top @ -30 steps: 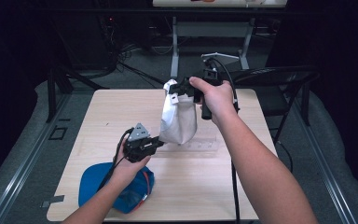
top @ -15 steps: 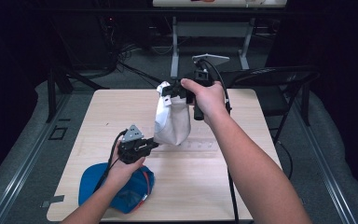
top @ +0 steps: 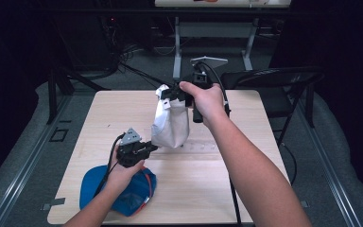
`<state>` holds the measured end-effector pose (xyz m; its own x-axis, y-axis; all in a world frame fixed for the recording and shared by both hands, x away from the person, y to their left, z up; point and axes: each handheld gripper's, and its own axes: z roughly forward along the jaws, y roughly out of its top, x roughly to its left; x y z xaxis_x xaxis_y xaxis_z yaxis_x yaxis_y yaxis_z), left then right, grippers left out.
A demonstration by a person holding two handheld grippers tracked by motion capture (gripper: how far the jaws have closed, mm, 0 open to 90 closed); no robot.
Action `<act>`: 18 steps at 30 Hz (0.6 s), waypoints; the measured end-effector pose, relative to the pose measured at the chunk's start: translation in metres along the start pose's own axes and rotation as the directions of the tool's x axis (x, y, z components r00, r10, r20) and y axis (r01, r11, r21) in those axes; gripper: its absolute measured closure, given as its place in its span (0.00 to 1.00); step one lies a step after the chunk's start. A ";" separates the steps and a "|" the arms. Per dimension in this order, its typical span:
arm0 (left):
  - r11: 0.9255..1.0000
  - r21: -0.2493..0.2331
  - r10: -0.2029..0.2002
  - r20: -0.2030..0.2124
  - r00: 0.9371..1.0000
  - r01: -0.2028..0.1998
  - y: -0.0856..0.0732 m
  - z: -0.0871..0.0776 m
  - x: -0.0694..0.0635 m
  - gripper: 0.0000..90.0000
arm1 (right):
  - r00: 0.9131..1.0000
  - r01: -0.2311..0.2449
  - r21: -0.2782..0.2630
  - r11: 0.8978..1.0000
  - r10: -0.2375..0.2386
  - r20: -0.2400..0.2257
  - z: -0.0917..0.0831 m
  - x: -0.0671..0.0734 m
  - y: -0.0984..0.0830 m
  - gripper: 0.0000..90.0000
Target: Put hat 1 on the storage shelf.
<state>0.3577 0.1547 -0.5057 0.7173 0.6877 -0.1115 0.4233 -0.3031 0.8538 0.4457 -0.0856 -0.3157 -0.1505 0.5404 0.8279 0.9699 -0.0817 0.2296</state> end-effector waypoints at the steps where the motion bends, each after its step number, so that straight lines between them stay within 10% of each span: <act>1: 1.000 0.000 0.000 -0.001 1.000 0.000 0.000 0.001 0.000 0.90 | 1.000 0.002 0.004 1.000 -0.002 0.002 0.001 0.000 0.000 0.91; 18: 0.996 0.057 -0.070 -0.084 0.994 0.075 -0.004 0.001 -0.001 0.92 | 0.999 -0.014 0.000 1.000 0.014 0.047 0.005 -0.019 0.000 0.91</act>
<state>0.3556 0.1549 -0.5094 0.6367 0.7604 -0.1282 0.5068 -0.2873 0.8128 0.4495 -0.0917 -0.3345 -0.1282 0.5779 0.8060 0.9719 -0.0887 0.2182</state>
